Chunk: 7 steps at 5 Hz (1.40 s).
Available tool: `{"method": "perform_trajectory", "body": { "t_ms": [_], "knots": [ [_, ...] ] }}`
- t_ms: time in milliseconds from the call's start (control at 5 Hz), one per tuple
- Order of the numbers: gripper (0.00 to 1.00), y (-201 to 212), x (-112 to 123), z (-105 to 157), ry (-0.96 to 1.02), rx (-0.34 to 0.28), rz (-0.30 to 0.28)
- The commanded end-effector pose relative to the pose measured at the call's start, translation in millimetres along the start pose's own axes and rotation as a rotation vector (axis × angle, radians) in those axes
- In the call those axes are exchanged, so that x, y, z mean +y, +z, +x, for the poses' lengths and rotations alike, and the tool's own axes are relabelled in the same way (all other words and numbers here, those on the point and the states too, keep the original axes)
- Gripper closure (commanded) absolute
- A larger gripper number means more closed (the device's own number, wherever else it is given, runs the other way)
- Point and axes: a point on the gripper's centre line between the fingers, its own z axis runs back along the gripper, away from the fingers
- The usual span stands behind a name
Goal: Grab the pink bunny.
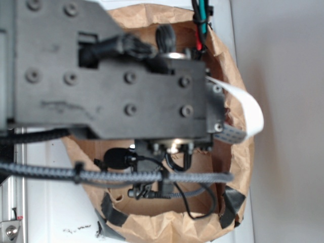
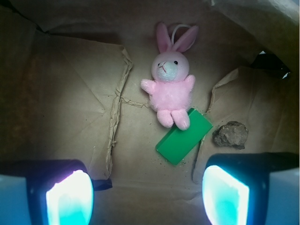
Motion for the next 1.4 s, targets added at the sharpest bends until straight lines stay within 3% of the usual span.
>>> {"method": "perform_trajectory", "body": {
  "t_ms": [0,200,600,1200],
  "knots": [
    [0.00,-13,12,28,0.010,-0.084,0.021],
    [0.00,-33,12,44,0.031,-0.133,0.007],
    [0.00,-43,7,60,0.020,-0.119,-0.015],
    [0.00,-76,40,57,0.035,-0.189,0.124]
  ]
}}
